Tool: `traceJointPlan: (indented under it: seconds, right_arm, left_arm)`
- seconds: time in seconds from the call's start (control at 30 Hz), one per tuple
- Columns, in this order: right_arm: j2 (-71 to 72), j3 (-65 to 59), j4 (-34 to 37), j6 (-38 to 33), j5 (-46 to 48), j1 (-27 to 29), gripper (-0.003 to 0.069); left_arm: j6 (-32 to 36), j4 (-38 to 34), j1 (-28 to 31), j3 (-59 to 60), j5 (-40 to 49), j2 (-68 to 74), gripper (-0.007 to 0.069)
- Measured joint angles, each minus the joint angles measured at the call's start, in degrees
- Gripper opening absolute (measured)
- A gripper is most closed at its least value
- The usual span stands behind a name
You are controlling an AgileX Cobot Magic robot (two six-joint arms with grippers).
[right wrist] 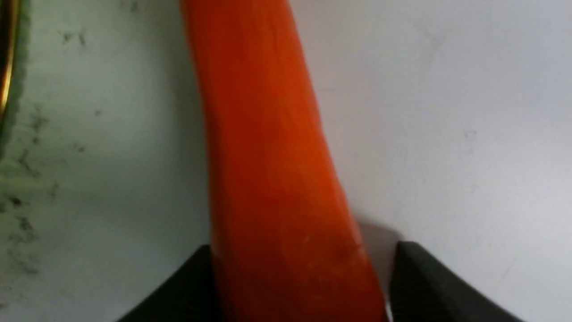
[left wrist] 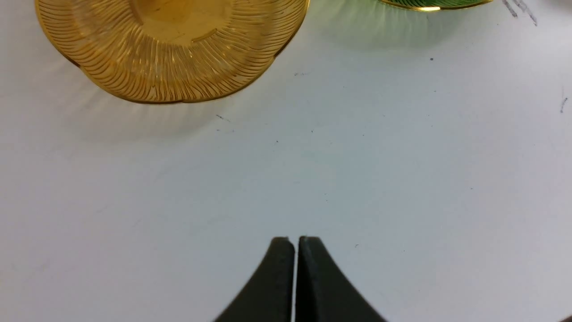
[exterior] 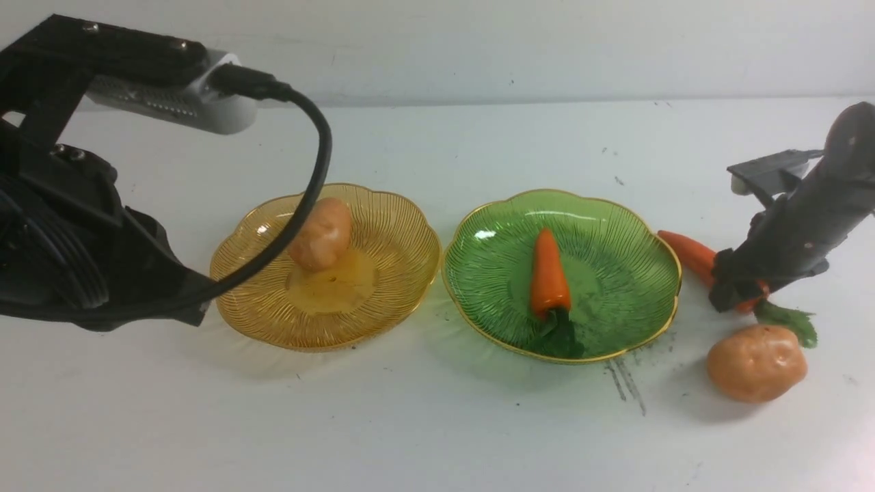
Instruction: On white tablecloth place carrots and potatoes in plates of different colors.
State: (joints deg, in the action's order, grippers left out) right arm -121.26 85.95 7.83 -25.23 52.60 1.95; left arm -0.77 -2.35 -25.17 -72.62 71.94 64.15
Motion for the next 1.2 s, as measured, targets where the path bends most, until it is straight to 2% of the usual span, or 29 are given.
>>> traceJointPlan:
  seconds: [0.03, 0.2, 0.3, 0.43, 0.53, 0.57, 0.6, 0.67, 0.73, 0.87, 0.93, 1.0, 1.1, 1.2]
  right_arm:
    - [0.1, 0.4, -1.4, 1.6, 1.1, -0.1, 0.0347]
    - [2.6, 6.5, -6.3, 10.4, 8.7, -0.3, 0.0360]
    - [5.9, 11.9, -3.6, 13.0, 13.5, -0.3, 0.0360]
    - [10.1, 17.8, 12.9, 14.0, 17.2, -1.7, 0.0360]
    - [9.0, 18.3, 18.0, 14.1, 17.8, -5.7, 0.0360]
    - [8.8, 18.3, 18.1, 14.1, 17.8, -5.7, 0.0360]
    - [6.5, 18.3, 17.6, 14.2, 17.7, -8.7, 0.0360]
    - [5.0, 18.3, 16.5, 14.5, 17.2, -10.6, 0.0360]
    - [0.8, 18.3, 13.0, 17.0, 16.5, -13.9, 0.0360]
    - [-1.5, 18.2, 10.5, 21.8, 16.5, -14.8, 0.0360]
    - [-2.0, 18.2, 8.0, 26.3, 16.7, -14.8, 0.0402]
    - [-2.0, 18.6, 5.6, 29.9, 17.6, -14.7, 0.0498]
    - [-1.9, 20.2, 4.3, 31.6, 17.9, -14.7, 0.0627]
    - [-0.6, 21.0, 4.3, 31.6, 17.9, -14.6, 0.0678]
  left_arm:
    - [0.0, 0.0, 0.0, 0.0, 0.0, 0.0, -0.0004]
    - [0.0, 0.0, 0.0, 0.0, 0.0, 0.0, -0.0004]
    - [0.0, 0.0, 0.0, 0.0, 0.0, 0.0, -0.0004]
    - [0.0, 0.0, 0.0, 0.0, 0.0, 0.0, -0.0004]
    - [0.0, -0.3, 0.0, 0.1, 0.0, 0.0, -0.0004]
    - [0.0, -0.3, 0.0, 0.1, 0.0, 0.0, -0.0004]
    - [0.0, -0.5, 0.0, 0.1, 0.0, 0.0, -0.0004]
    - [0.0, -0.6, 0.0, 0.1, 0.0, 0.0, -0.0004]
    - [0.0, -0.7, 0.0, 0.1, 0.0, 0.0, -0.0004]
    - [0.0, -0.7, 0.0, 0.1, 0.0, 0.0, -0.0004]
    - [0.0, -0.8, 0.0, 0.1, 0.0, 0.0, -0.0004]
    - [0.0, -0.8, 0.0, 0.1, 0.0, 0.0, -0.0004]
    - [0.0, -0.9, 0.0, 0.1, 0.0, 0.0, -0.0004]
    - [0.0, -0.9, 0.0, 0.3, 0.0, 0.0, -0.0004]
